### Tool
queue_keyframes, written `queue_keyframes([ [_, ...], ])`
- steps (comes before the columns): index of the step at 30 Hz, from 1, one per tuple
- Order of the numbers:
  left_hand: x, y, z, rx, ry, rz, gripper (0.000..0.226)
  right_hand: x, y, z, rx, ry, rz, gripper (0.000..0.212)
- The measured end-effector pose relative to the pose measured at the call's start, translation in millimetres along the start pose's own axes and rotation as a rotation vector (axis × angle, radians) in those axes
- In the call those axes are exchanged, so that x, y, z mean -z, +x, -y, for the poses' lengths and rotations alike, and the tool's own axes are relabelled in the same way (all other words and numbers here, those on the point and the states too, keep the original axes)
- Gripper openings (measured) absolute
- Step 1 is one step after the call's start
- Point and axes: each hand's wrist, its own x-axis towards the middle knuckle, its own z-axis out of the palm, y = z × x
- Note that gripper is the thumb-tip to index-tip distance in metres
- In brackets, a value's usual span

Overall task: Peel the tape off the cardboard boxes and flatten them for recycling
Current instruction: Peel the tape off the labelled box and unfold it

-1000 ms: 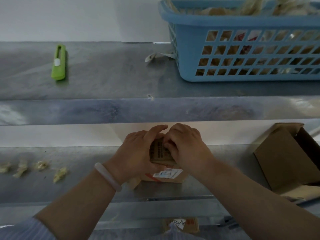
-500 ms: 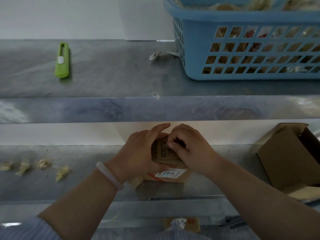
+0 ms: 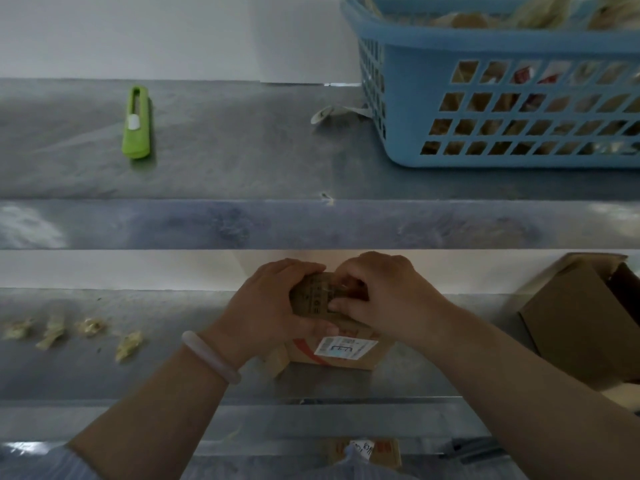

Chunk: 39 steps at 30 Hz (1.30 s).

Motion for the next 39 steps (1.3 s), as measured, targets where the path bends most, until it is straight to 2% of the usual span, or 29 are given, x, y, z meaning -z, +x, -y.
queue_keyframes([
  [4, 1, 1, 1, -0.012, -0.007, -0.004, 0.091, -9, 5, 9, -0.077, 0.036, -0.049, 0.010],
  [10, 2, 4, 2, -0.003, 0.001, 0.014, 0.095, -12, 10, 5, -0.101, 0.060, -0.029, 0.004],
  [13, 2, 4, 2, -0.020, -0.001, 0.001, 0.092, -17, 9, 5, -0.053, 0.047, -0.040, 0.005],
  [19, 4, 6, 0, -0.019, -0.023, 0.020, 0.089, -17, 7, 3, 0.010, 0.090, -0.019, 0.020],
  [26, 4, 5, -3, -0.019, -0.037, 0.015, 0.089, -14, 3, 1, 0.017, 0.156, -0.013, 0.018],
  [29, 7, 6, -3, -0.008, -0.027, 0.029, 0.091, -15, 4, 5, -0.004, 0.156, -0.062, 0.008],
  [32, 9, 6, -6, -0.012, -0.070, 0.026, 0.090, -16, 6, 12, -0.023, 0.093, -0.045, 0.021],
  [35, 11, 5, -8, -0.037, -0.105, 0.049, 0.080, -18, 10, 20, -0.053, 0.023, -0.010, 0.019],
  [39, 20, 0, -9, -0.070, -0.217, 0.097, 0.050, -20, 17, 26, -0.138, 0.058, -0.007, 0.014],
])
